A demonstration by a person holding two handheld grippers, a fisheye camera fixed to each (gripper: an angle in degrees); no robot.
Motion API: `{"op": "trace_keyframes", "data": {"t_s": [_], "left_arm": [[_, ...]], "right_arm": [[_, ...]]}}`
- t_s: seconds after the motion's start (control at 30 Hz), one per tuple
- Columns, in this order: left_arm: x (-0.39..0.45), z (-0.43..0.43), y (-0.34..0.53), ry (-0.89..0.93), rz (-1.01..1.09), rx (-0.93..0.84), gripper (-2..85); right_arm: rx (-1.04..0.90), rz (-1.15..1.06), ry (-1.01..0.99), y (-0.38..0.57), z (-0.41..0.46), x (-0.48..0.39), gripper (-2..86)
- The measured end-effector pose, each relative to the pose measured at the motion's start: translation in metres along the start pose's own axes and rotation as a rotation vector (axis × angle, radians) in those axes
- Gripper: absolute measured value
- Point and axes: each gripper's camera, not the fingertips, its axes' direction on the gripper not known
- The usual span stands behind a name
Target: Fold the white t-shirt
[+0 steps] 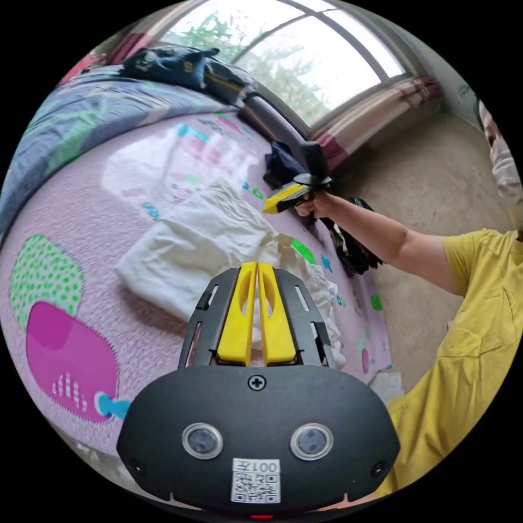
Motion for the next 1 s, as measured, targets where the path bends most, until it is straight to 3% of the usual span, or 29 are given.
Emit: {"op": "trace_keyframes", "data": {"t_s": [0.2,0.43,0.67,0.83,1.0], "left_arm": [[-0.078,-0.044,0.003,-0.111,-0.231,0.151,5.5],[-0.146,-0.039,-0.012,-0.084,-0.276,0.162,6.1],[-0.193,-0.034,-0.018,0.013,-0.293,0.142,5.8],[-0.222,-0.048,-0.02,-0.05,-0.261,0.15,6.3],[-0.243,-0.032,-0.023,0.003,-0.2,0.058,7.3]], "right_arm": [[0.09,0.157,0.066,-0.013,-0.022,0.051,8.7],[0.086,0.253,-0.057,-0.022,-0.02,0.112,11.7],[0.022,0.263,-0.212,-0.023,-0.009,0.144,9.1],[-0.026,0.237,-0.207,-0.023,0.001,0.149,5.0],[-0.042,0.189,-0.179,-0.018,0.007,0.145,2.6]]}}
